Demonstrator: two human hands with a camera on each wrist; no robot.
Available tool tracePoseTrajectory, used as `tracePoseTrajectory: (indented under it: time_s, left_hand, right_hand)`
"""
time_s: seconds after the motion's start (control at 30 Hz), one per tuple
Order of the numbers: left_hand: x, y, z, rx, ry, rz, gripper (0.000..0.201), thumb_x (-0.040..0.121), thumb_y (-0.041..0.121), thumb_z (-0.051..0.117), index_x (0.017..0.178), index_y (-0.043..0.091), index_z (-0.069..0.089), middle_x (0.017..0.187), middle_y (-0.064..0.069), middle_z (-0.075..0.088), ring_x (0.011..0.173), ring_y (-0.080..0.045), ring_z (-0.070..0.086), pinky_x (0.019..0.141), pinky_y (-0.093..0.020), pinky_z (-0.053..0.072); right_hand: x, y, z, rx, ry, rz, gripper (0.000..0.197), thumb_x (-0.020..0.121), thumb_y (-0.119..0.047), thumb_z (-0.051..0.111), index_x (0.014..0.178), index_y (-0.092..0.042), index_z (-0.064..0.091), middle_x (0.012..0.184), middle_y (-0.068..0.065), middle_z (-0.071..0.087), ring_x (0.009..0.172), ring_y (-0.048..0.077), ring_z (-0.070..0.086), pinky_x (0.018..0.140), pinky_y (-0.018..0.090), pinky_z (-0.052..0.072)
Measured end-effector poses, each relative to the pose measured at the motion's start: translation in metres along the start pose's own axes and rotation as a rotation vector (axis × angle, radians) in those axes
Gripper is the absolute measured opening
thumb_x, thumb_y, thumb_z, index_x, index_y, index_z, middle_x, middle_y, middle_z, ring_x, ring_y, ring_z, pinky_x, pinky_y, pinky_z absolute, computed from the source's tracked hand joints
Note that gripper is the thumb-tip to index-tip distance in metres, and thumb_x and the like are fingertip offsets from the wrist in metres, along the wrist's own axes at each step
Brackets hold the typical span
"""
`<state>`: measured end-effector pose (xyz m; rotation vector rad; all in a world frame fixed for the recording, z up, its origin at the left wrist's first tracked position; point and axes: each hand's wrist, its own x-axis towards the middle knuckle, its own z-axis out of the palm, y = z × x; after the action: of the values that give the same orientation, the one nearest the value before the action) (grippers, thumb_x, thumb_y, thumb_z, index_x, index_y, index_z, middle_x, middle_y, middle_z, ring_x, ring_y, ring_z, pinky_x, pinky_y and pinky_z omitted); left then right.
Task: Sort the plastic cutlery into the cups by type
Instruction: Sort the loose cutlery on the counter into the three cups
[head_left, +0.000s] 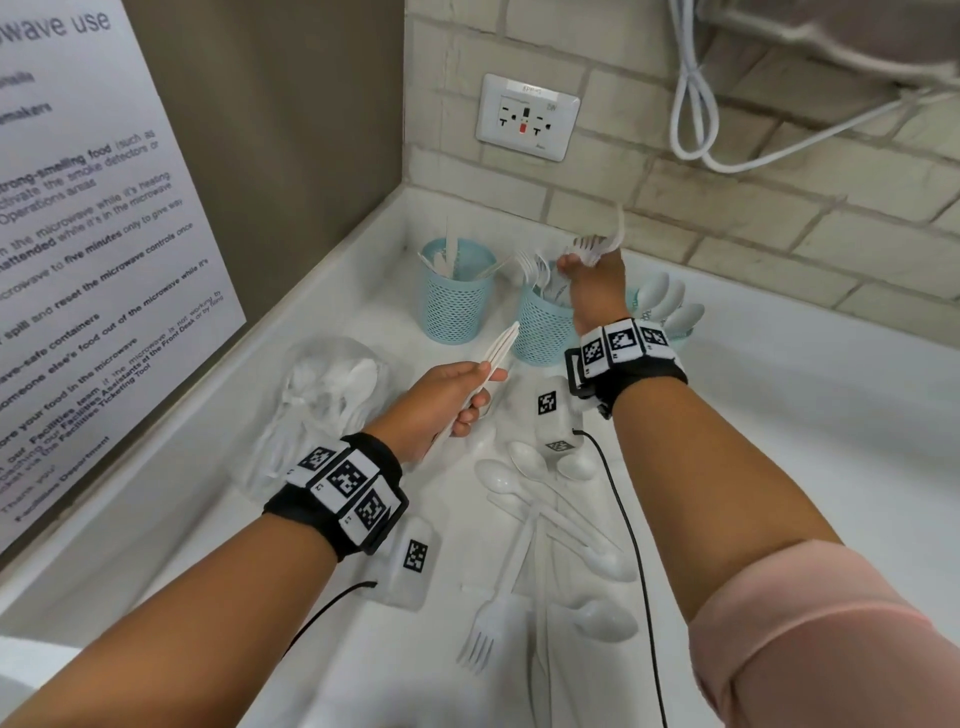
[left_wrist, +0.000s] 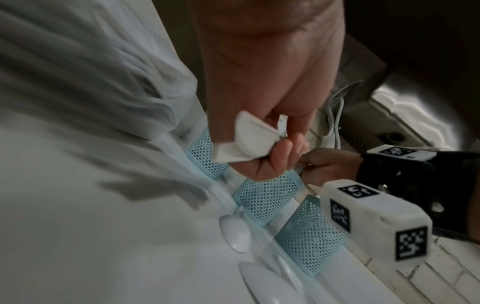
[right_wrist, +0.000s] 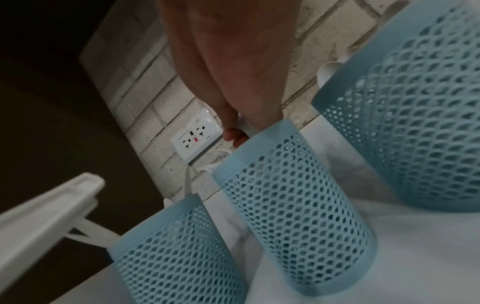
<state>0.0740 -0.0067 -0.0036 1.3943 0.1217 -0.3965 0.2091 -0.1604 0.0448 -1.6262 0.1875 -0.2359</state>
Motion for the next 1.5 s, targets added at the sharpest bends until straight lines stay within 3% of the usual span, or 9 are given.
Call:
tracePoseTrajectory:
  time_s: [0.17, 0.3, 0.43, 0.5, 0.7, 0.87, 1.0, 1.33, 1.5]
  left_hand:
    - [-0.001, 0.002, 0.0, -0.017, 0.006, -0.011, 0.024, 0.1, 0.022, 0.041, 0.11, 0.012, 0.061, 0.062, 0.004, 0.042, 0.044, -0.003, 0.035, 0.042, -0.014, 0.028]
    - [-0.001, 0.003, 0.001, -0.041, 0.016, -0.031, 0.024, 0.099, 0.014, 0.039, 0.109, 0.01, 0.06, 0.064, 0.003, 0.045, 0.047, -0.005, 0.035, 0.042, -0.015, 0.027]
    - [-0.004, 0.002, 0.001, -0.084, 0.021, -0.01, 0.023, 0.099, 0.009, 0.039, 0.107, 0.008, 0.06, 0.068, 0.001, 0.048, 0.049, -0.006, 0.037, 0.043, -0.016, 0.028]
    - [-0.006, 0.002, 0.001, -0.08, 0.023, 0.018, 0.023, 0.099, 0.009, 0.039, 0.111, 0.005, 0.059, 0.073, 0.0, 0.052, 0.052, -0.007, 0.039, 0.044, -0.015, 0.031]
    - [-0.013, 0.005, 0.005, -0.088, -0.001, 0.098, 0.02, 0.099, 0.012, 0.042, 0.108, 0.005, 0.059, 0.082, -0.001, 0.067, 0.057, -0.003, 0.06, 0.057, -0.015, 0.047]
    - [-0.014, 0.005, 0.006, -0.142, -0.002, 0.131, 0.017, 0.097, 0.01, 0.047, 0.105, 0.006, 0.06, 0.073, 0.004, 0.071, 0.061, -0.004, 0.065, 0.062, -0.016, 0.053]
    - [-0.016, 0.007, 0.01, -0.139, 0.001, 0.138, 0.017, 0.097, 0.012, 0.047, 0.104, 0.008, 0.062, 0.075, 0.004, 0.072, 0.064, -0.004, 0.067, 0.064, -0.015, 0.053]
    - [-0.024, 0.009, 0.002, -0.226, -0.065, 0.029, 0.02, 0.099, 0.02, 0.044, 0.103, 0.016, 0.063, 0.09, -0.002, 0.073, 0.074, -0.013, 0.071, 0.06, -0.021, 0.055]
    - [-0.017, 0.005, -0.001, -0.088, 0.178, 0.086, 0.022, 0.097, 0.016, 0.05, 0.111, 0.004, 0.062, 0.08, -0.004, 0.066, 0.047, -0.003, 0.057, 0.042, -0.014, 0.04]
  right_hand:
    - [0.002, -0.005, 0.001, -0.191, 0.008, 0.033, 0.033, 0.087, 0.003, 0.052, 0.119, -0.004, 0.05, 0.09, 0.001, 0.056, 0.076, 0.013, 0.056, 0.067, 0.019, 0.049]
    - [-0.004, -0.004, -0.002, -0.156, -0.014, 0.018, 0.044, 0.081, 0.006, 0.061, 0.119, -0.012, 0.046, 0.105, 0.006, 0.053, 0.091, 0.018, 0.055, 0.089, 0.03, 0.048]
    - [-0.021, -0.014, -0.007, -0.247, 0.126, -0.382, 0.039, 0.079, -0.004, 0.062, 0.116, -0.011, 0.052, 0.115, 0.006, 0.054, 0.104, 0.013, 0.051, 0.093, 0.023, 0.041]
    - [-0.034, -0.021, -0.007, -0.221, 0.113, -0.508, 0.025, 0.081, -0.005, 0.06, 0.103, -0.015, 0.057, 0.105, 0.004, 0.057, 0.09, 0.009, 0.054, 0.083, 0.02, 0.043]
    - [-0.061, -0.026, -0.02, -0.348, -0.219, -0.305, 0.009, 0.087, -0.017, 0.063, 0.078, -0.015, 0.065, 0.062, -0.003, 0.055, 0.044, 0.003, 0.045, 0.046, 0.017, 0.038]
    - [-0.08, -0.017, -0.028, -0.522, -0.379, -0.068, 0.032, 0.083, -0.041, 0.067, 0.096, -0.011, 0.064, 0.066, -0.005, 0.049, 0.054, 0.007, 0.042, 0.047, 0.018, 0.035]
    - [-0.09, -0.007, -0.03, -0.387, -0.549, 0.104, 0.022, 0.084, -0.025, 0.069, 0.093, -0.006, 0.063, 0.069, -0.002, 0.052, 0.056, 0.006, 0.045, 0.048, 0.015, 0.039]
    - [-0.085, -0.011, -0.044, 0.059, -0.364, 0.128, 0.021, 0.086, 0.002, 0.061, 0.091, -0.015, 0.051, 0.075, 0.004, 0.061, 0.05, 0.006, 0.059, 0.052, 0.017, 0.052]
    - [-0.082, -0.014, -0.056, -0.375, -0.515, 0.084, 0.02, 0.08, -0.003, 0.07, 0.091, -0.016, 0.059, 0.074, 0.0, 0.054, 0.066, 0.009, 0.057, 0.059, 0.019, 0.054]
